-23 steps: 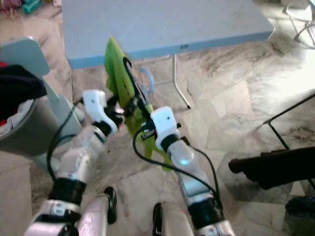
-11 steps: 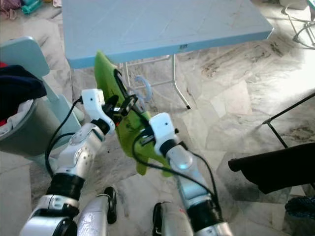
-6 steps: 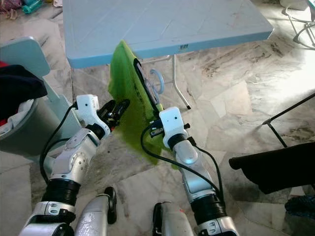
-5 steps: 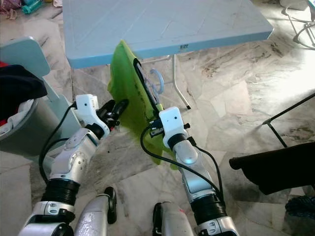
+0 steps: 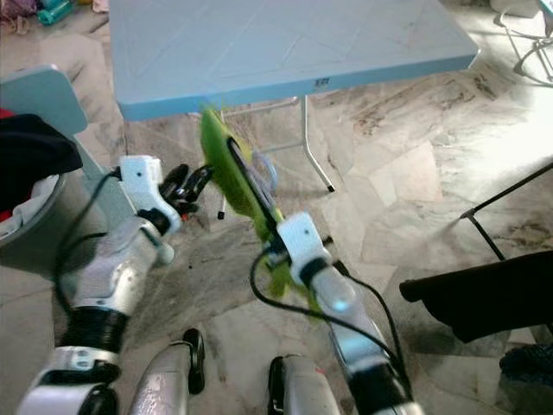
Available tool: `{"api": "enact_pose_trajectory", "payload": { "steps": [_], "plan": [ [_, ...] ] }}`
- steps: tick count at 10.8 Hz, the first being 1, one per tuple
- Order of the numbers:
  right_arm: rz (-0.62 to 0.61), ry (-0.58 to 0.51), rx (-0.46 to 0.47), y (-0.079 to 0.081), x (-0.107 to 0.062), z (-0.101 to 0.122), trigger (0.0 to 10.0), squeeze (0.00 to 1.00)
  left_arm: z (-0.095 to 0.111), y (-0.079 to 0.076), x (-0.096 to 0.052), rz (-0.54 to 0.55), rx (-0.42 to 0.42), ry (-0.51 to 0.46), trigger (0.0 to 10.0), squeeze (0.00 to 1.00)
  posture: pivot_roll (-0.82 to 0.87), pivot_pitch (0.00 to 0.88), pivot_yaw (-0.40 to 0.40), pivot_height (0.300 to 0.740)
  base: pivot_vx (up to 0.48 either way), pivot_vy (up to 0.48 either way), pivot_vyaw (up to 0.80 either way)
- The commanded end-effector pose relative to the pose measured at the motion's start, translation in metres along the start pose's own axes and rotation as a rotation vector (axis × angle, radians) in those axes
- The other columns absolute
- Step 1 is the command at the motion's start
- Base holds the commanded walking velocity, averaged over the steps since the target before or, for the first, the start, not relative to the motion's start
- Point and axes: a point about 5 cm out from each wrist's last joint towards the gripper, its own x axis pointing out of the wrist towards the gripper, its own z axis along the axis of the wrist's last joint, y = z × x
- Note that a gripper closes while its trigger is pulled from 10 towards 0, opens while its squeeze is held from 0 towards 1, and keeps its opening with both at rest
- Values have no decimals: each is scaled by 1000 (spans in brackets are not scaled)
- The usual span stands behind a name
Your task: Hang hanger
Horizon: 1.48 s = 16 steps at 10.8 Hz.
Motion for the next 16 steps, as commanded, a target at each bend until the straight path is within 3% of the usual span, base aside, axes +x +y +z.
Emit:
{"api": "enact_pose_trajectory", "payload": {
  "steps": [1, 3, 4, 5, 7, 9, 11, 12, 14, 15, 16],
  "plan": [
    [8, -34, 0, -1, -3, 7, 10000, 0, -9, -3, -5, -17, 20, 34, 10000, 1000, -28, 273, -71, 740, 0, 0, 0],
    [61, -52, 29, -12, -10, 16, 10000, 0, -14, -6, -7, -44, 62, 66, 10000, 1000, -34, 296, -42, 740, 0, 0, 0],
    [168, -86, -33, -31, -18, 29, 10000, 0, -11, -4, -8, -63, 159, 56, 10000, 1000, -34, 297, -34, 740, 0, 0, 0],
    [282, -95, -54, -48, -32, 36, 10000, 0, -6, 1, -10, -52, 214, 35, 10000, 1000, -31, 292, -44, 740, 0, 0, 0],
    [527, -9, -84, -76, -71, 33, 10000, 0, -6, 23, -22, -3, 328, 48, 10000, 1000, -30, 289, -49, 740, 0, 0, 0],
    [620, 53, -103, -93, -89, 33, 10000, 0, -8, 34, -33, -2, 387, 65, 10000, 1000, -33, 295, -46, 740, 0, 0, 0],
    [657, 75, -97, -101, -87, 33, 10000, 0, -8, 33, -39, -83, 362, 80, 10000, 553, -17, 290, -47, 740, 0, 0, 0],
    [740, 53, -81, -94, -87, 38, 10000, 0, -12, 23, -40, -185, 334, 104, 10000, 0, -11, 286, -48, 740, 0, 0, 0],
    [836, 80, -70, -97, -94, 41, 10000, 0, -16, 19, -44, -262, 311, 105, 10000, 0, -11, 284, -49, 740, 0, 0, 0],
    [890, 120, -57, -106, -103, 43, 10000, 0, -14, 19, -46, -289, 314, 79, 0, 0, -15, 279, -51, 740, 0, 0, 0],
    [929, 167, -42, -113, -111, 43, 10000, 0, -14, 19, -49, -313, 316, 85, 0, 0, -18, 278, -52, 740, 0, 0, 0]
  ]
}}
